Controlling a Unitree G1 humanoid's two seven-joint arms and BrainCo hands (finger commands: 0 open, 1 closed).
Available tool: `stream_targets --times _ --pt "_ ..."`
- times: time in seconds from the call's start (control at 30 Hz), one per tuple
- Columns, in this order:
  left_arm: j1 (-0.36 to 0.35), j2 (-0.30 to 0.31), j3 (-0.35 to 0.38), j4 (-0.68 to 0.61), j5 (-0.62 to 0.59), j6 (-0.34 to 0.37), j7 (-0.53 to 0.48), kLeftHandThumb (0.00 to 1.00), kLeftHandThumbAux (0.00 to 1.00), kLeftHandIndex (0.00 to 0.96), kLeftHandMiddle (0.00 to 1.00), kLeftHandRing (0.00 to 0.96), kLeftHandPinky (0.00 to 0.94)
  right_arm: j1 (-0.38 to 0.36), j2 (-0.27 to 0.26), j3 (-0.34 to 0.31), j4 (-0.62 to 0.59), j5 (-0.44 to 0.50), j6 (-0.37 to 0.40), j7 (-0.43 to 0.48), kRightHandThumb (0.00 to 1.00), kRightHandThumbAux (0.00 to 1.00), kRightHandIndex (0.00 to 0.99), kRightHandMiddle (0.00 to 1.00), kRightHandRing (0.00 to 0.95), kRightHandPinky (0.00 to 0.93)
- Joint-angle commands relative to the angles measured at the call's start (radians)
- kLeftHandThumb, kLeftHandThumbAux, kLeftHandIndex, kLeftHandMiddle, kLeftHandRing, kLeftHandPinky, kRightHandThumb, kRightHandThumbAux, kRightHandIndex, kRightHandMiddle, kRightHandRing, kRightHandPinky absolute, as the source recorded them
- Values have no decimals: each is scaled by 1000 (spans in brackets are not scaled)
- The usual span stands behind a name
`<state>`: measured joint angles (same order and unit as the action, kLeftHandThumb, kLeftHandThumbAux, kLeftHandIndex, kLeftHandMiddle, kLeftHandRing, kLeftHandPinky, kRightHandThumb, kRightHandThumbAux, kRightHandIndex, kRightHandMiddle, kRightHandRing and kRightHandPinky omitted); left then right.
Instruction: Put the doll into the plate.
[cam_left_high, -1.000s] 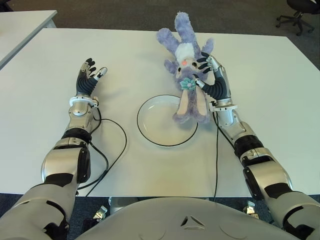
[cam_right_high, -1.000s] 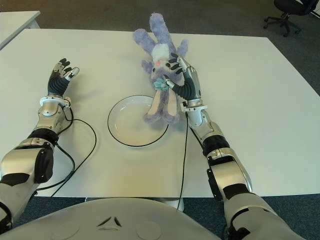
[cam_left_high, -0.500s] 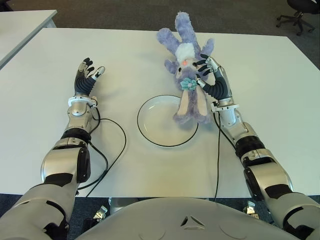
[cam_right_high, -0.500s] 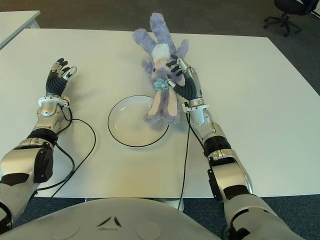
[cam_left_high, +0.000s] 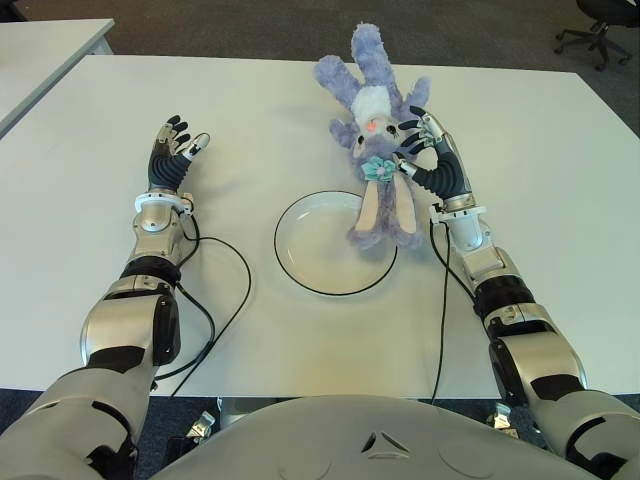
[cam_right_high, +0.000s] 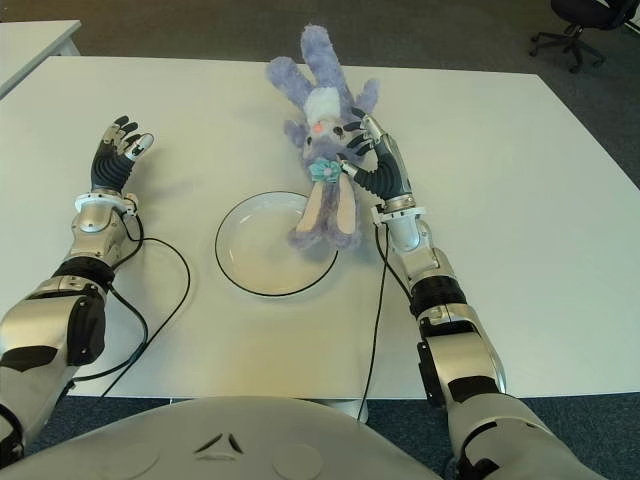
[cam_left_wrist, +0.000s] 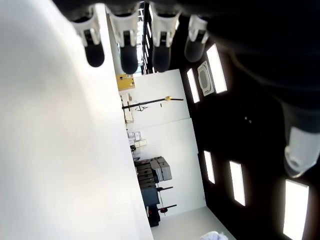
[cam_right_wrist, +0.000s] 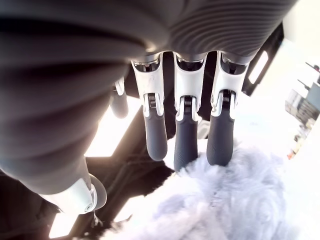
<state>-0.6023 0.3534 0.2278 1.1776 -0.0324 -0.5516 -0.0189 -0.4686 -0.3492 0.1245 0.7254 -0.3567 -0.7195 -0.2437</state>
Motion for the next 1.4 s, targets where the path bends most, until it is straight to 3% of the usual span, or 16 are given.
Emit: stream_targets --times 0.03,0.37,0.63,1.4 --pt "104 6 38 50 -51 10 -99 0 526 0 110 106 81 656 158 -27 177 187 296 197 422 684 80 269 373 426" --pt "104 7 40 50 -60 8 -109 0 519 0 109 105 100 680 126 0 100 144 366 207 330 656 86 268 356 423" --pt "102 10 37 50 -63 11 -107 0 521 0 110 110 110 701 116 6 36 146 418 220 331 664 91 264 343 404" --pt "92 18 34 52 -73 34 -106 0 524 0 86 91 95 743 70 32 -72 110 458 232 301 627 94 269 358 412"
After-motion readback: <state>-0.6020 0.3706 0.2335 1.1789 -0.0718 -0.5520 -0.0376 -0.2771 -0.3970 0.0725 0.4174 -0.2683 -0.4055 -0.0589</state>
